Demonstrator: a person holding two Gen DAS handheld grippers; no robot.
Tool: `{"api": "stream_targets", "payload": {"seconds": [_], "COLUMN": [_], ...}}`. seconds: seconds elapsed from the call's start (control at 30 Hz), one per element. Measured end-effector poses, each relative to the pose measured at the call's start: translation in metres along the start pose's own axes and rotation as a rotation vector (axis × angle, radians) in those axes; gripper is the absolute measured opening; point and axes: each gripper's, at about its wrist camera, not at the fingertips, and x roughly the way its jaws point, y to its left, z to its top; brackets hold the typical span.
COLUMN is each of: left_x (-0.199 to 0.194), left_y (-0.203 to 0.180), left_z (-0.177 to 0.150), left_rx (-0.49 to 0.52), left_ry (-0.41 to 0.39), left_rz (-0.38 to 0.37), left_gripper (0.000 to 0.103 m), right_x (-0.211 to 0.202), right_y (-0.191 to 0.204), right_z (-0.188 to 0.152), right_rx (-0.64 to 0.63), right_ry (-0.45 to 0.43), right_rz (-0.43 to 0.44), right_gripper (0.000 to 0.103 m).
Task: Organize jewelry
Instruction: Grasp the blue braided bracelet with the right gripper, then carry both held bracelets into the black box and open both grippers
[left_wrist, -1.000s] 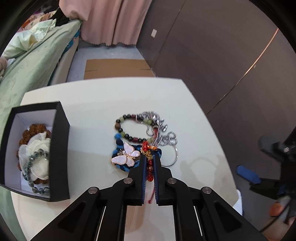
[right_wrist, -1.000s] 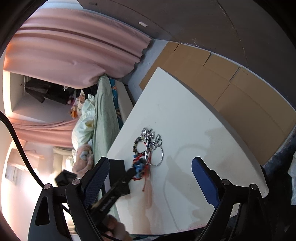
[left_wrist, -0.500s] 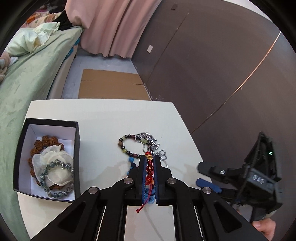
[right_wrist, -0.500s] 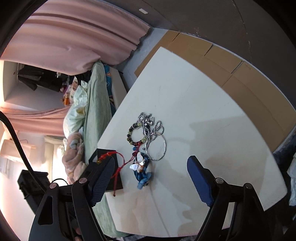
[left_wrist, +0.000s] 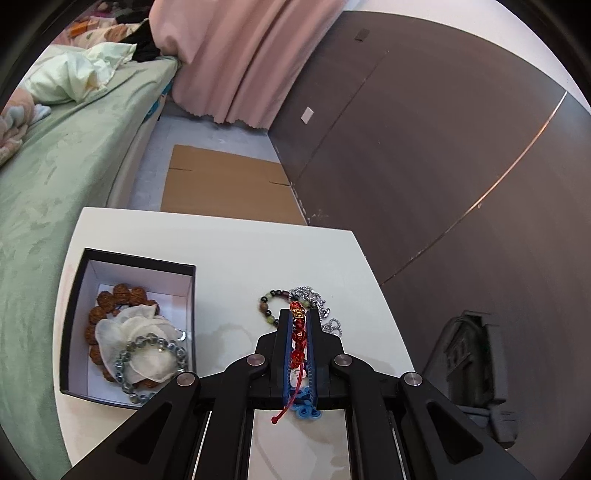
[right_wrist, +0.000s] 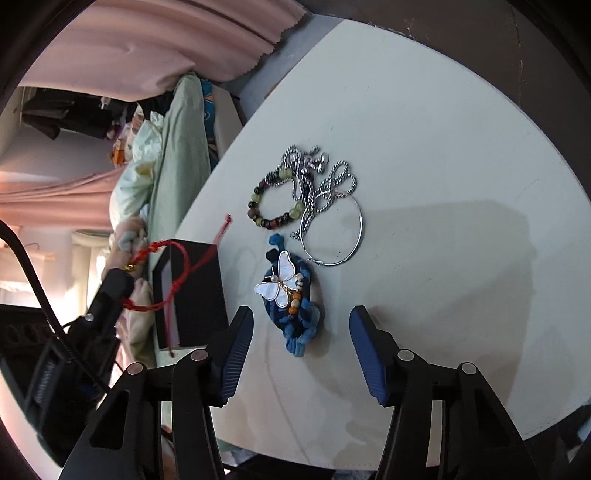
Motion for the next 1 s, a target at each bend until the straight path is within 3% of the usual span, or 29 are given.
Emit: {"api": "stream_targets", "payload": {"seconds": [0.07,0.2,0.33,0.5,1.0], "left_x": [-0.003,-0.010,-0.020,-0.037,-0.058], "left_y": [0.002,0.005,0.012,0.021,0.056], "left_z": [-0.001,-0.003,-0.003,-0.004,-0.004], "left_rx": [-0.003,-0.008,-0.020,-0.041,-0.119], "left_ry": [-0.006,-0.016,-0.036,-0.068,-0.116], "left_rz": [0.000,0.003,0.006,0.015,0.051], "left_gripper": [0.007,0.007,0.007,0.007,0.007], "right_x": [0.007,0.018,0.003,-0.023,-0.040], "right_y": [0.002,-0.002,0.003,0.026,0.063], "right_z": [-0.001,-0.001,-0.002,-0.006,-0.016], "right_rx": [-0.004,0.011,-0.018,-0.104,-0.146], "right_ry": [0.008,0.034,-0.035,-0.122,-0.224], "right_rz": [-0.011,-0.008,0.012,0.114,0.285], "right_gripper": [0.048,0.016,0.015,0.015,0.015]}}
